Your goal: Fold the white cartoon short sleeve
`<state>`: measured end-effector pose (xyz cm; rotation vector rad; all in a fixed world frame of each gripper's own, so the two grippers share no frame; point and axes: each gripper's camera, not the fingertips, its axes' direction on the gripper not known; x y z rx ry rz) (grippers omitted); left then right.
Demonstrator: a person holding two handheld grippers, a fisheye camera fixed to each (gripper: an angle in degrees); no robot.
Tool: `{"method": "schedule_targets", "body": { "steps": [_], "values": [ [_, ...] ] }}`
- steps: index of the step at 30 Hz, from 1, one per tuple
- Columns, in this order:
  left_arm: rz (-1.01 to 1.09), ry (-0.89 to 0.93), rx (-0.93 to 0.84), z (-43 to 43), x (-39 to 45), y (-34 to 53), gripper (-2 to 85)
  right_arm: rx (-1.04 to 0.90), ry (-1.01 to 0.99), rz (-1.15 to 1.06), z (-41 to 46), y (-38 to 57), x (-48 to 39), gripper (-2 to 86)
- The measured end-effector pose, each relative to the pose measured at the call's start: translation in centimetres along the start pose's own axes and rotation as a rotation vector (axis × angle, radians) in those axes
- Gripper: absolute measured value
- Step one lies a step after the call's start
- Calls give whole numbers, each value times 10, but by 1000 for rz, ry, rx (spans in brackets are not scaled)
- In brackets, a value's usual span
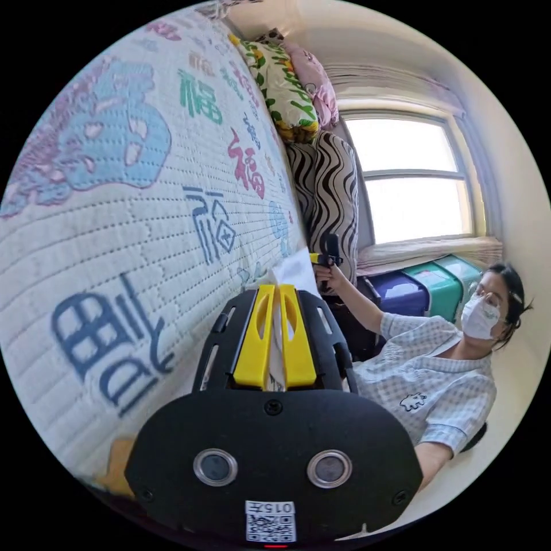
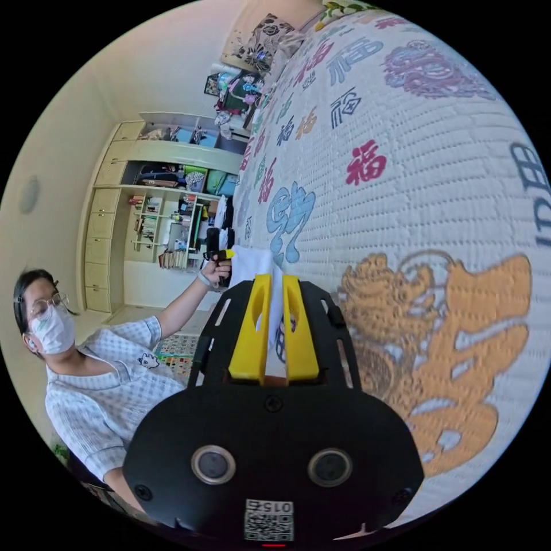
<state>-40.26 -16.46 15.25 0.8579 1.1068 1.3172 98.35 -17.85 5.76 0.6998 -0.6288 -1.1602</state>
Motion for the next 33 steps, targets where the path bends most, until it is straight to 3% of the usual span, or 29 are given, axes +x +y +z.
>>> {"method": "schedule_targets", "body": {
  "steps": [5,9,12,14,23,29,33],
  "values": [
    [-18,-243,69,4,58,54,124,-98,57,-34,32,51,4,112],
    [-70,-291,58,50,67,89,136,-174,28,-32,74,64,20,128],
    [-101,-223,124,77,63,86,102,-144,-30,-19,90,61,39,107],
    [-84,-197,48,97,63,72,27,-192,-3,-2,100,56,53,70],
    [-70,-323,-60,115,102,81,16,-368,119,-31,121,71,78,49],
    [-90,-298,211,57,118,95,78,-81,9,-9,89,94,117,87],
    [-87,-242,265,35,107,82,114,57,-73,5,84,91,147,127]
  ]
}}
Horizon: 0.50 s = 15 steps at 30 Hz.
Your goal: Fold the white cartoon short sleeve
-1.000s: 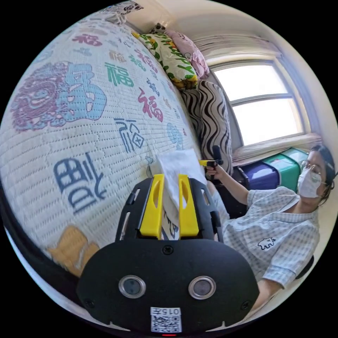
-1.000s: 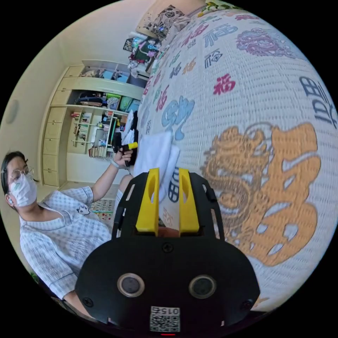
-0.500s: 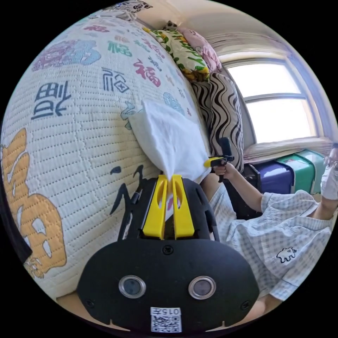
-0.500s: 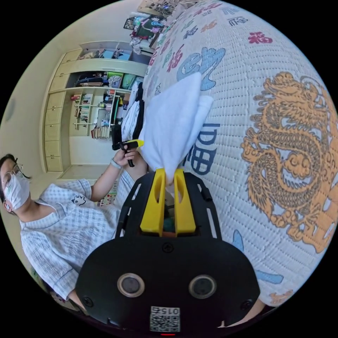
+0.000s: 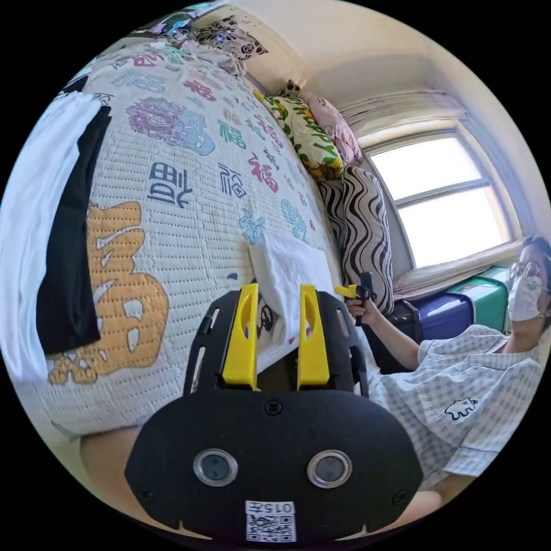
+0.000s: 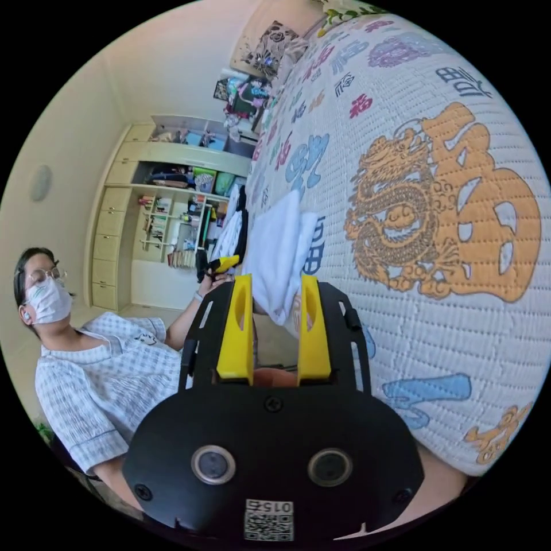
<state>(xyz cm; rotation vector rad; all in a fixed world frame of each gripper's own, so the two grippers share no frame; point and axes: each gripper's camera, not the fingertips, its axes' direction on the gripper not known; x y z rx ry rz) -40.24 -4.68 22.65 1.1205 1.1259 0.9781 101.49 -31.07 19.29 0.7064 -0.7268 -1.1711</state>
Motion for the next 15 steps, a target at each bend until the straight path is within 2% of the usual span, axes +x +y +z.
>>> {"method": "schedule_targets", "body": {
  "steps": [4,7,15],
  "values": [
    [-65,161,-124,44,-26,-31,144,-50,-47,22,44,-25,39,157],
    [-34,211,-162,69,-18,-51,144,-58,-135,7,73,-39,56,160],
    [16,287,-279,125,14,-84,114,-195,-145,-14,155,-71,83,99]
  ]
}}
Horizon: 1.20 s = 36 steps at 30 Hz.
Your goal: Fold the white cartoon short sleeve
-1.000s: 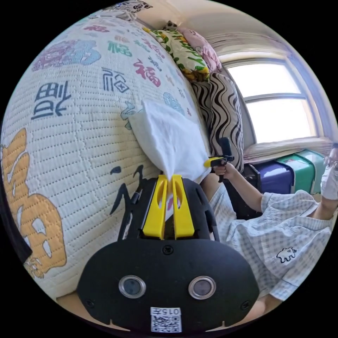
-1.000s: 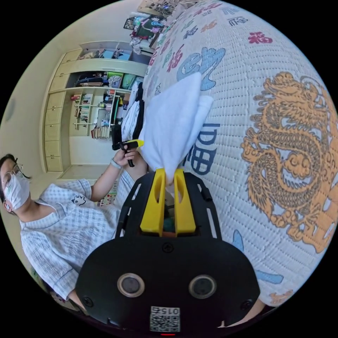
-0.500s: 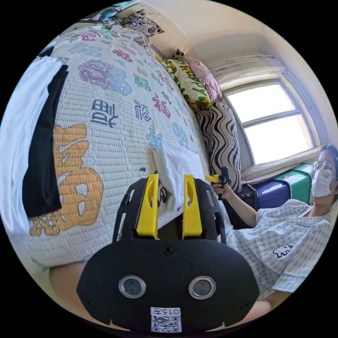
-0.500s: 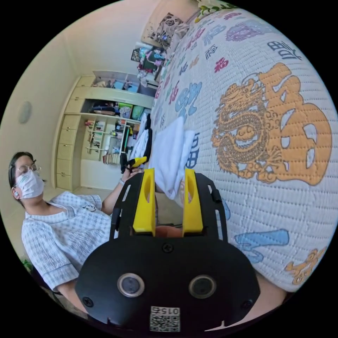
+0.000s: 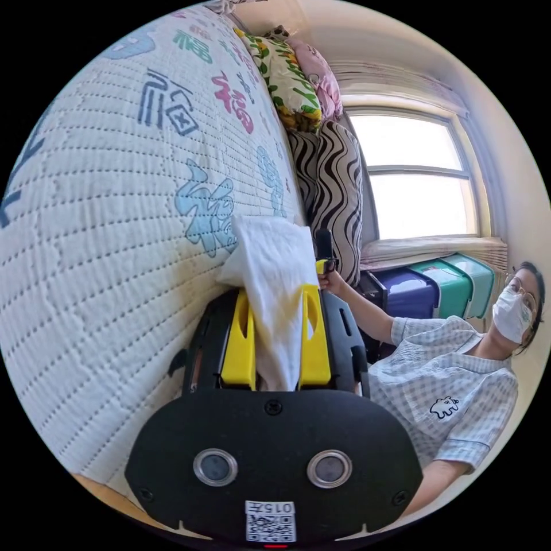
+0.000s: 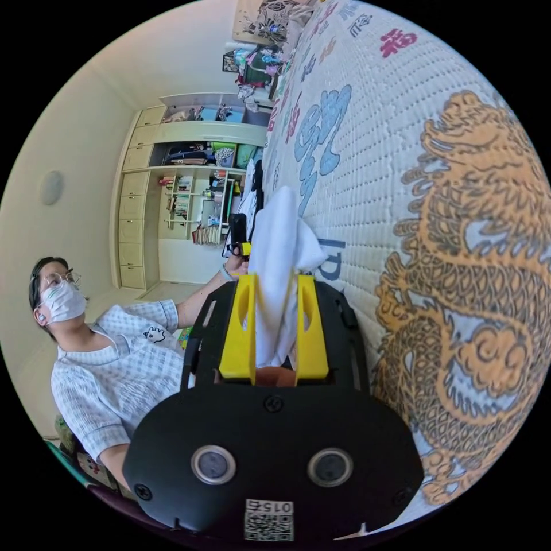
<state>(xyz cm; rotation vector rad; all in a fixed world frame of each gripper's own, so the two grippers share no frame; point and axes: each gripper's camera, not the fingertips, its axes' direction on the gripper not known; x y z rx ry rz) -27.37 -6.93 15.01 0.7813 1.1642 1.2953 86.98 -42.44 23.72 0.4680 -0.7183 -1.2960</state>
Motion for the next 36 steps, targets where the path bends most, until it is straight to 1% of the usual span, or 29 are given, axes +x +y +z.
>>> {"method": "schedule_targets", "body": {
  "steps": [4,9,12,14,15,17,18,20,21,22,23,24,26,27,29,33,34,35,36],
  "values": [
    [13,46,-16,2,11,-5,57,-8,25,22,32,-11,8,66],
    [104,66,37,-28,60,3,42,-20,71,-26,75,-30,-23,59],
    [153,57,127,-86,100,16,38,-80,74,-100,122,-65,-62,59],
    [175,16,217,-152,131,28,37,-140,53,-172,176,-114,-102,59],
    [180,-2,239,-171,138,30,36,-160,49,-192,192,-128,-112,59],
    [194,-79,324,-251,166,41,36,-246,36,-267,263,-193,-153,59],
    [194,-99,347,-273,171,43,36,-270,31,-286,282,-211,-164,59],
    [172,-172,444,-357,188,47,37,-361,13,-357,363,-286,-203,58],
    [165,-186,466,-377,190,47,37,-385,7,-366,383,-305,-212,58],
    [143,-205,509,-415,193,46,37,-434,8,-370,422,-343,-227,56],
    [118,-227,550,-450,192,44,37,-459,17,-379,458,-380,-241,54],
    [103,-238,568,-466,190,42,37,-469,22,-378,476,-398,-247,53],
    [29,-260,632,-518,174,33,37,-497,68,-369,544,-461,-265,51],
    [9,-269,643,-528,168,30,37,-503,92,-371,560,-474,-268,51],
    [-83,-303,687,-557,131,20,39,-518,197,-372,624,-520,-267,50],
    [-288,-292,783,-562,49,13,48,-494,355,-291,703,-566,-233,51],
    [-342,-305,823,-557,27,15,52,-460,421,-270,721,-574,-222,52],
    [-360,-323,895,-554,16,22,54,-398,502,-265,732,-577,-214,52],
    [-353,-331,942,-553,14,28,55,-351,541,-262,735,-578,-212,51]
  ]
}}
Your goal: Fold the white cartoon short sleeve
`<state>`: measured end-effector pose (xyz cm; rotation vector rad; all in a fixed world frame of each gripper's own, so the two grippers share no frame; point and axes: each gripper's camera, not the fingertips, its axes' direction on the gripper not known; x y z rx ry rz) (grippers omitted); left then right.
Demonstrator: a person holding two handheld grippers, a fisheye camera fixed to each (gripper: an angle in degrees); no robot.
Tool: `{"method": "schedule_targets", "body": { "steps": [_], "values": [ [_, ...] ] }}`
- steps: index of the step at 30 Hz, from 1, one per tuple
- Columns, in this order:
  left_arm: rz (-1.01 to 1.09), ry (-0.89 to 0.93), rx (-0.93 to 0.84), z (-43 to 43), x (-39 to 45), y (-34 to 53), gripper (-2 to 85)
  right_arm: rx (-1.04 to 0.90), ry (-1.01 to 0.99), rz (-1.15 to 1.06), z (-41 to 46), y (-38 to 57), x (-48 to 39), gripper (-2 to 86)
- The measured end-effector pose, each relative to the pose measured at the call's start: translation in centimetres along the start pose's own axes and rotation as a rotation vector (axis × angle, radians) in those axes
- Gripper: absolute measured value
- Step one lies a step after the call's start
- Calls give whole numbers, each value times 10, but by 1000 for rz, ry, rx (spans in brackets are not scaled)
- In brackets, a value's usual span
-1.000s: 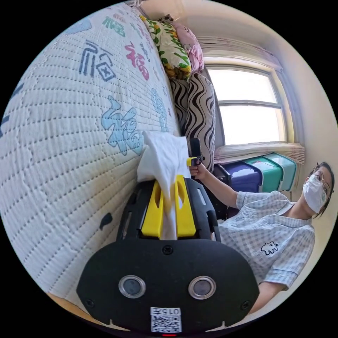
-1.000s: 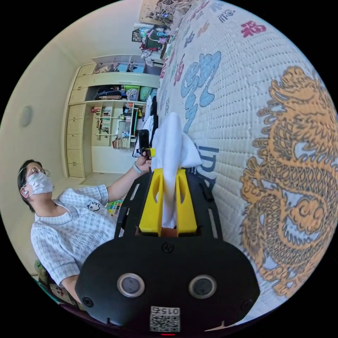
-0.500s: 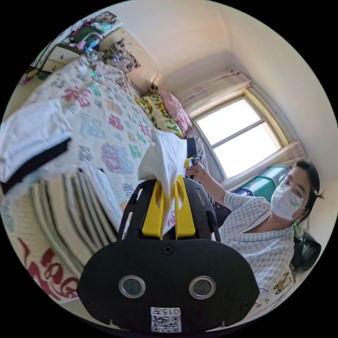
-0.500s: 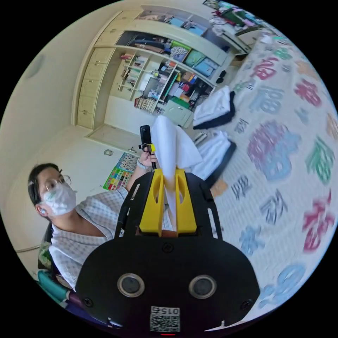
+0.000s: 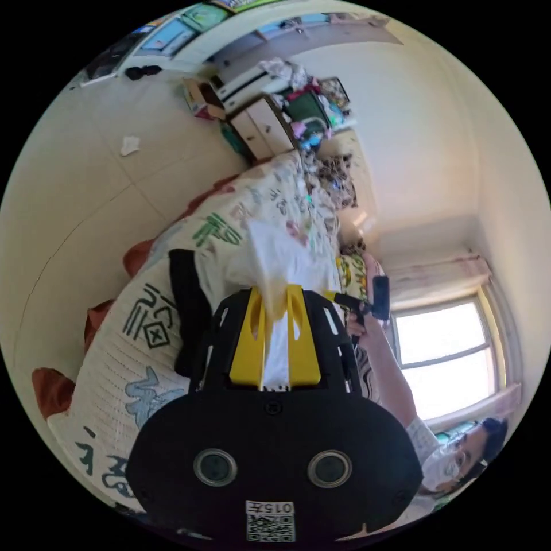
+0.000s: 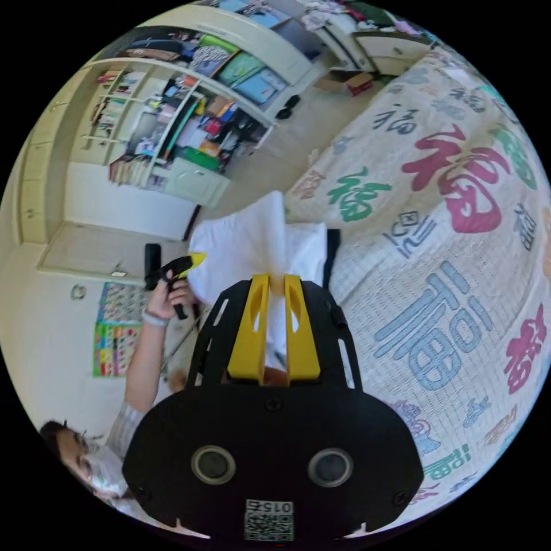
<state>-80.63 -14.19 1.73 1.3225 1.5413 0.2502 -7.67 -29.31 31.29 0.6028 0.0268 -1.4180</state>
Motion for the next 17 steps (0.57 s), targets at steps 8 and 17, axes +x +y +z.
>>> {"method": "schedule_targets", "body": {
  "steps": [8,17],
  "values": [
    [241,-46,180,-64,33,98,61,157,-101,-140,-22,48,-23,52],
    [449,-310,-236,0,139,335,122,-3,-121,-389,-26,236,-150,78]
  ]
}}
